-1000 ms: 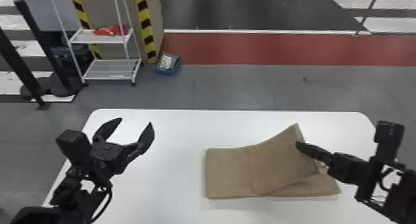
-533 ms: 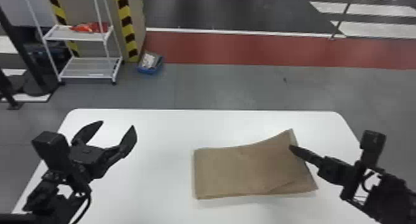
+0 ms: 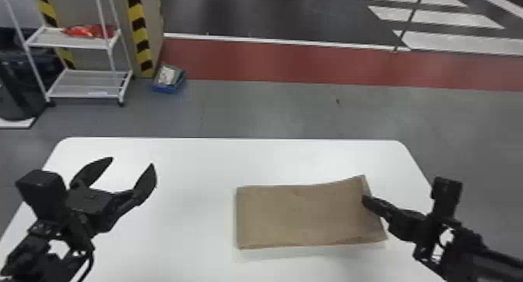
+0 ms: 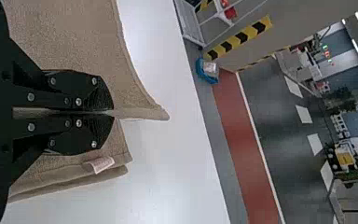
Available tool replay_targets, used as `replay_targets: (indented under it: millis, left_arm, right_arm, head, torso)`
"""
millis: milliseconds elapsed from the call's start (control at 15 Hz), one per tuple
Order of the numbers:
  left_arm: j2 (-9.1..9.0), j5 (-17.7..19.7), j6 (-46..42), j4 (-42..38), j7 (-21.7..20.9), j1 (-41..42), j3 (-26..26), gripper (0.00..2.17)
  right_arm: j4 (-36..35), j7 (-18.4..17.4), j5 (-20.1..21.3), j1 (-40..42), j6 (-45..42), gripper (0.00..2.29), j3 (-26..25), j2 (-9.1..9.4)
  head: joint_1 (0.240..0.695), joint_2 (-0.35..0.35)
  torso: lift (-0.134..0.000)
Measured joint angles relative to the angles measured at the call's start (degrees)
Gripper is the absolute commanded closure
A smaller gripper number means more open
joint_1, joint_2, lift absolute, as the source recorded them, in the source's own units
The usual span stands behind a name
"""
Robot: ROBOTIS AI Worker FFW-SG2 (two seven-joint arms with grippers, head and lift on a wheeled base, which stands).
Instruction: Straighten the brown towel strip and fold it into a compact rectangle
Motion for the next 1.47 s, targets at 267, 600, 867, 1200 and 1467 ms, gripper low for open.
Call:
replay_targets:
  millis: [267,600,867,1200,1467]
  left_arm:
    - [0.09,1.1,1.5,-1.2,-1.2,0.5,-0.1,0.08]
    - [-0.17,1.5,8.6,-2.7,-1.3,0.9,-1.8,0.15]
    - [-1.13,3.7,14.0,-2.6,-0.1,-0.5,-5.7,0.27]
    - [-2.57,3.6,16.8,-0.4,0.5,-2.2,-10.2,0.27]
    - [-2.69,4.7,20.8,0.6,2.4,-2.7,-11.8,0.27]
  right_arm:
    - [1.5,-3.1,3.2,1.1,-7.9,0.04,-2.1,0.75]
    - [0.6,-3.1,3.3,3.5,-12.4,0.06,-6.1,1.99]
    - [3.7,-2.9,2.9,6.7,-24.1,0.09,-9.5,3.14]
    - [10.9,2.0,2.5,6.5,-31.8,0.88,-12.3,2.52]
    - [11.8,2.3,1.8,6.4,-34.9,0.68,-12.0,3.42]
  head:
    - [0.695,-0.225]
    - [0.695,-0.290]
    - [0.695,-0.350]
    - [0.695,-0.350]
    - [0.695,-0.350]
  torso:
    - [0.000]
    - [0.000]
    - [0.000]
    - [0.000]
    - [0.000]
